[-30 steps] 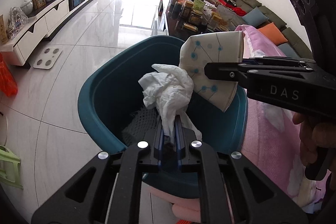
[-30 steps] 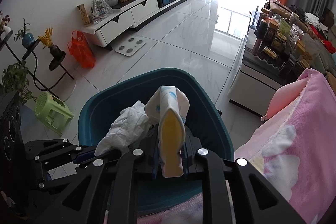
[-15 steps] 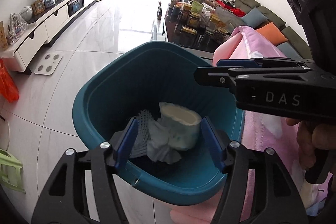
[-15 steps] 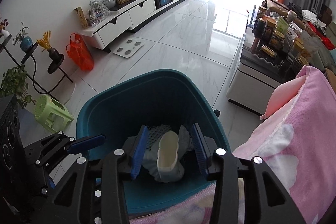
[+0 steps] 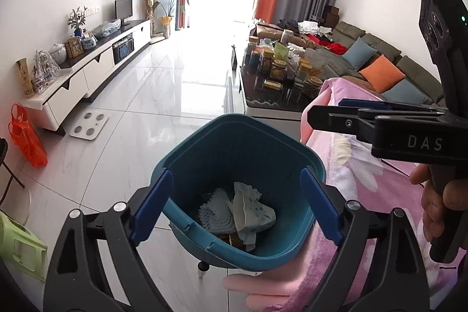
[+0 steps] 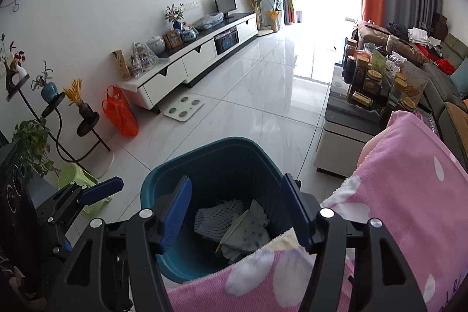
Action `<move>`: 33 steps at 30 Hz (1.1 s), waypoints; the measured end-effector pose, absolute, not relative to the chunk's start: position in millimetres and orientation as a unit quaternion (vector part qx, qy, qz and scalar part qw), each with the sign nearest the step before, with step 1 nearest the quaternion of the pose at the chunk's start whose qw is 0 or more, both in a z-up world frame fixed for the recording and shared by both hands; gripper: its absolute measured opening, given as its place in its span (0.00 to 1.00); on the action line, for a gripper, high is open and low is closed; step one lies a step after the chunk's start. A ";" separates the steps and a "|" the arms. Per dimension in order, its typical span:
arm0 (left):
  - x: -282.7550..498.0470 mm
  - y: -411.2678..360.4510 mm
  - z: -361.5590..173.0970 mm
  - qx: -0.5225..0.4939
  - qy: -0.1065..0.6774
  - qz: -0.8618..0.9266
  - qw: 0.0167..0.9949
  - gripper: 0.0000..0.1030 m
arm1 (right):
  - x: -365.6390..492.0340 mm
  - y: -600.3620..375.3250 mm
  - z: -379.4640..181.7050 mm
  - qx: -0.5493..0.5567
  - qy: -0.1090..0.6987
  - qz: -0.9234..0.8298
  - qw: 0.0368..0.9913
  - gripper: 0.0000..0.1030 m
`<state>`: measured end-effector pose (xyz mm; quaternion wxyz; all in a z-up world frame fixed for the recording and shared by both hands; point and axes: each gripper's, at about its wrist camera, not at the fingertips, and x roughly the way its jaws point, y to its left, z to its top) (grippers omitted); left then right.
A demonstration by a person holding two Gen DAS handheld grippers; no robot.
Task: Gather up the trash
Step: 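Return both tools to the table above the remaining trash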
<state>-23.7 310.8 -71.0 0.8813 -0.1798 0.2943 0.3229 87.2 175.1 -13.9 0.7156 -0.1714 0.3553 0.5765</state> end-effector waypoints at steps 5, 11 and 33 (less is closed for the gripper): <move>-50.0 281.8 -43.9 -0.159 0.255 0.342 0.890 0.94 | 83.2 146.3 -1.9 -0.146 0.337 0.584 0.724 0.80; -61.7 243.8 -14.9 -0.143 0.230 0.331 0.904 0.94 | 81.1 92.6 5.5 -0.103 0.317 0.579 0.744 0.93; -51.8 98.9 23.0 -0.092 0.173 0.209 0.958 0.94 | 86.6 -175.9 -2.8 0.050 0.240 0.407 0.880 0.93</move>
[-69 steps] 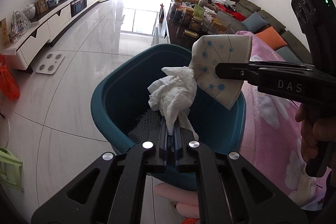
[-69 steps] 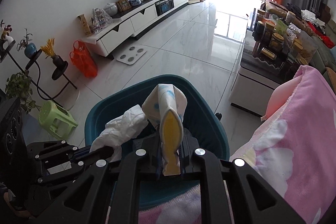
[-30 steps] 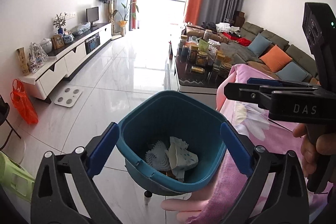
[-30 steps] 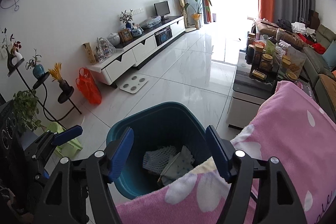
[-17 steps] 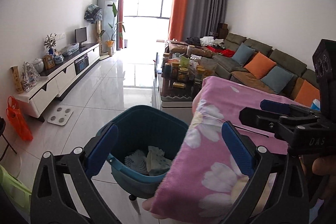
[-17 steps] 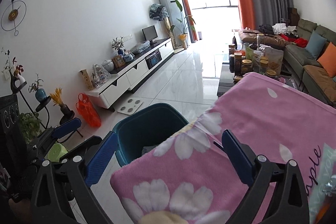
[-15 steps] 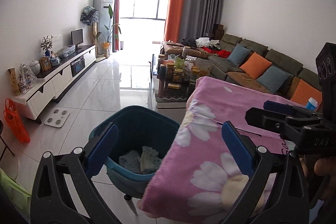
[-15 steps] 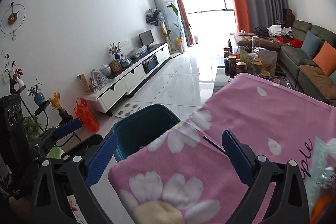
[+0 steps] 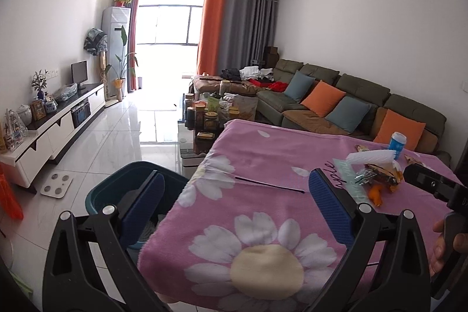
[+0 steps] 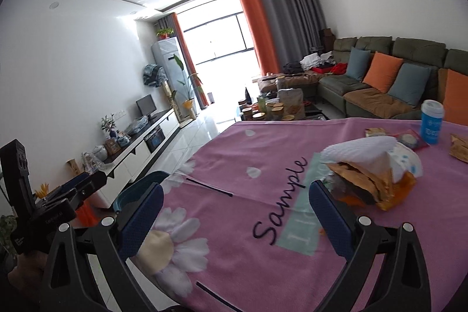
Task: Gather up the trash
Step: 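Return both tools to the table above the remaining trash, then grasp the gold wrapper with the right tool while the left tool grasps a white foam net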
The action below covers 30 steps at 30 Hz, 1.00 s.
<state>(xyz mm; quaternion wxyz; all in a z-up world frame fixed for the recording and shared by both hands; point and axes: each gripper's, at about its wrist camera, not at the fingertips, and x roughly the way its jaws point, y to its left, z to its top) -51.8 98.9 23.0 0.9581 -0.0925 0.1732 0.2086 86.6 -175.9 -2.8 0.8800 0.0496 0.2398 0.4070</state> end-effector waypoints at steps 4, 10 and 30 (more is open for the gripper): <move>-38.1 91.5 22.5 -0.093 0.174 0.179 0.964 0.94 | 77.1 -212.4 -14.4 0.061 0.230 0.360 0.902 0.93; -15.6 69.9 16.5 -0.083 0.197 0.113 0.970 0.94 | 70.4 -252.6 -29.3 0.072 0.228 0.293 0.926 0.93; 25.5 33.6 4.3 -0.035 0.215 0.007 0.976 0.94 | 83.7 -272.0 -41.0 0.052 0.261 0.224 0.937 0.93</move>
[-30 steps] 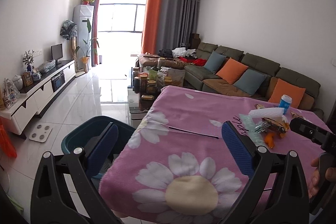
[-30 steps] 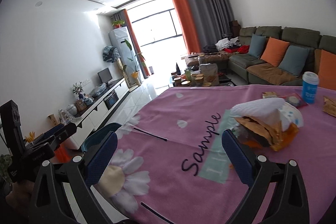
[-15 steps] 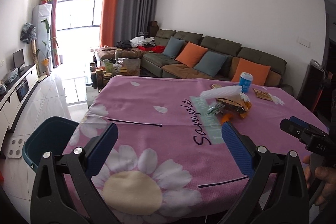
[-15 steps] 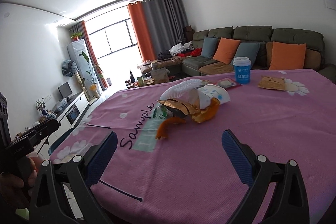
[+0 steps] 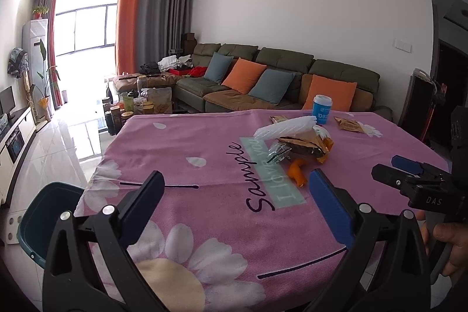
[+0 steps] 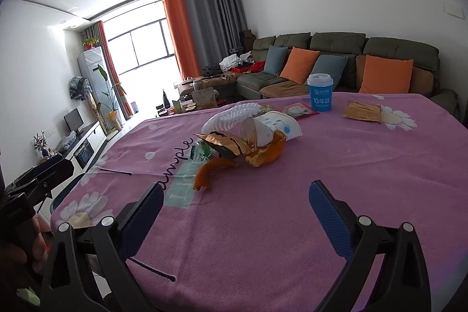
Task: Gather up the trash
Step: 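Grasp the gold wrapper with the right tool while the left tool grasps a white foam net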
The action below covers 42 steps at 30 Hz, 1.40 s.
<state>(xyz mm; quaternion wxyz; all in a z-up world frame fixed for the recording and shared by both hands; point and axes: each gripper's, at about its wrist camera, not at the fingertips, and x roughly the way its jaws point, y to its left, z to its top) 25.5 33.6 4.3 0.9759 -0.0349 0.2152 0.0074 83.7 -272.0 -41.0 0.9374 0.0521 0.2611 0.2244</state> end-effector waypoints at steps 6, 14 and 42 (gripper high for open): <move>42.0 29.7 0.7 -0.030 0.222 -0.010 0.975 0.94 | 103.5 -269.5 -39.3 0.046 0.273 0.213 0.937 0.93; 71.7 24.8 -3.7 -0.030 0.231 -0.033 0.972 0.94 | 133.1 -259.9 -36.6 0.034 0.283 0.214 0.934 0.93; 129.1 40.3 -36.4 -0.061 0.278 -0.037 0.958 0.94 | 232.7 -222.6 -72.1 0.123 0.414 0.287 0.855 0.54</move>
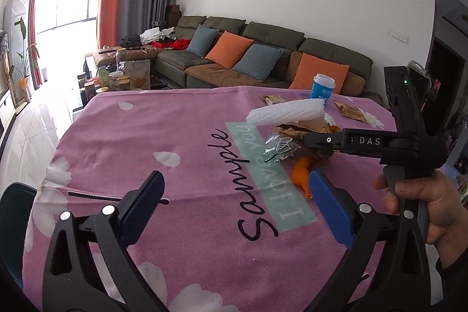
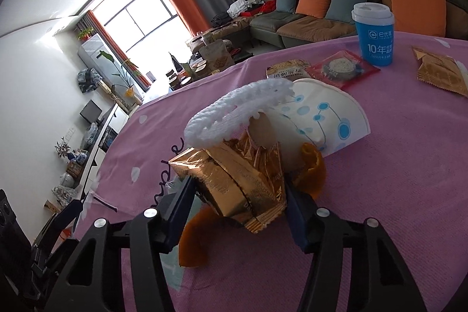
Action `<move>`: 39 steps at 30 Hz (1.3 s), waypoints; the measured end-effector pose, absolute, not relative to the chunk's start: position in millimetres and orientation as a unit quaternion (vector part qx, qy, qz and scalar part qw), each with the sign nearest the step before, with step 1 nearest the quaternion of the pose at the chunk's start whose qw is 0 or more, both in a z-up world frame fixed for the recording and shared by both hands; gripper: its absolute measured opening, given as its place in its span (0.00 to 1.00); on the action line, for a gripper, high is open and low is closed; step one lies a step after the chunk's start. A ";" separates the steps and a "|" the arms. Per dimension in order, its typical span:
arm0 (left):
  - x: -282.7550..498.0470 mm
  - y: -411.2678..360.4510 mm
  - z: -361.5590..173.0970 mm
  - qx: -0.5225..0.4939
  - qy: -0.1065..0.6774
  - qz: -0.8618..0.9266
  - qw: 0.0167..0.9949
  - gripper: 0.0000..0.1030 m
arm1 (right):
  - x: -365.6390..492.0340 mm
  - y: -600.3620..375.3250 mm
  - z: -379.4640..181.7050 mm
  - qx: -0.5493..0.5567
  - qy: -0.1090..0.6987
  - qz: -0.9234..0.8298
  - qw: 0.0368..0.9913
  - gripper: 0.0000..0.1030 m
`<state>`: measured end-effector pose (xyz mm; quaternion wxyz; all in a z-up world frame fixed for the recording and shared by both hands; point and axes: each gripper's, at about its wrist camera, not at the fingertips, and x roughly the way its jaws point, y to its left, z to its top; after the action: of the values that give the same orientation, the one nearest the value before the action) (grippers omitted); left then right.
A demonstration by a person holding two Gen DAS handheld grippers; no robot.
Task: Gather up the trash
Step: 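Grasp the gold wrapper with the right tool while the left tool grasps a white foam net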
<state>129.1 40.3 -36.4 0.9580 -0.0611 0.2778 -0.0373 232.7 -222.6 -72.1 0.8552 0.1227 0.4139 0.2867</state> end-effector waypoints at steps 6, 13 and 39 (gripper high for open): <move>130.7 39.5 -38.9 -0.062 0.281 -0.037 0.957 0.94 | 228.5 -226.8 -69.8 0.132 0.410 0.291 0.854 0.34; 130.9 34.2 -36.8 -0.054 0.277 -0.042 0.959 0.94 | 217.3 -235.7 -62.6 0.134 0.397 0.296 0.858 0.23; 273.0 -65.2 -29.7 0.114 0.316 -0.143 0.931 0.94 | 175.5 -326.5 -53.5 0.186 0.369 0.238 0.879 0.22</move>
<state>273.0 -65.2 -29.8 0.9309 0.1138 0.3162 -0.1430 175.6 -326.5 -53.5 0.8789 0.1859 0.3691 0.2384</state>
